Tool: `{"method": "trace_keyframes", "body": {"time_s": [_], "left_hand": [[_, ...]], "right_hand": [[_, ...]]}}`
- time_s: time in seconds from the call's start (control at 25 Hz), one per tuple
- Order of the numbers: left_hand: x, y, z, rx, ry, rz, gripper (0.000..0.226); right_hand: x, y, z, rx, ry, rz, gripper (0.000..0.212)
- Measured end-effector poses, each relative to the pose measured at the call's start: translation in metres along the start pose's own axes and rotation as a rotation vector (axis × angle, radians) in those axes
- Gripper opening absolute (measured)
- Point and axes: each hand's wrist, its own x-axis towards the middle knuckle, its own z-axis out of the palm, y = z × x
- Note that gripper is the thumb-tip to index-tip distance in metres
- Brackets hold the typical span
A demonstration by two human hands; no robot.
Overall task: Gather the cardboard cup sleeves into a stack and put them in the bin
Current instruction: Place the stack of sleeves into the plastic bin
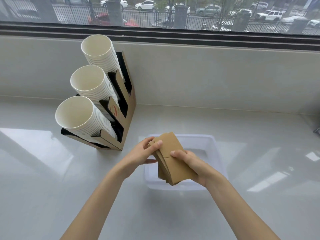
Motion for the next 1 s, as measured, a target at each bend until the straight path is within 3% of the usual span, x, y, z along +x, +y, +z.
{"method": "trace_keyframes", "body": {"time_s": [0.08,0.24,0.44,0.84,1.0], "left_hand": [[0.008,-0.001,-0.006,0.035,0.114,-0.001,0.053],[0.022,-0.017,-0.019,0.057,0.312,-0.029,0.04],[0.032,-0.045,-0.017,0.096,0.283,-0.187,0.041],[0.032,-0.051,-0.02,0.096,0.235,-0.197,0.031],[0.031,-0.048,-0.019,0.102,0.23,-0.203,0.031]], "right_hand": [[0.011,-0.001,-0.005,0.041,0.071,0.024,0.061],[0.037,0.006,-0.012,0.034,0.174,0.104,0.057],[0.06,0.025,-0.008,0.0,0.217,0.214,0.029],[0.086,0.046,0.005,-0.14,0.212,0.265,0.081],[0.084,0.042,0.004,-0.308,0.256,0.311,0.081]]}}
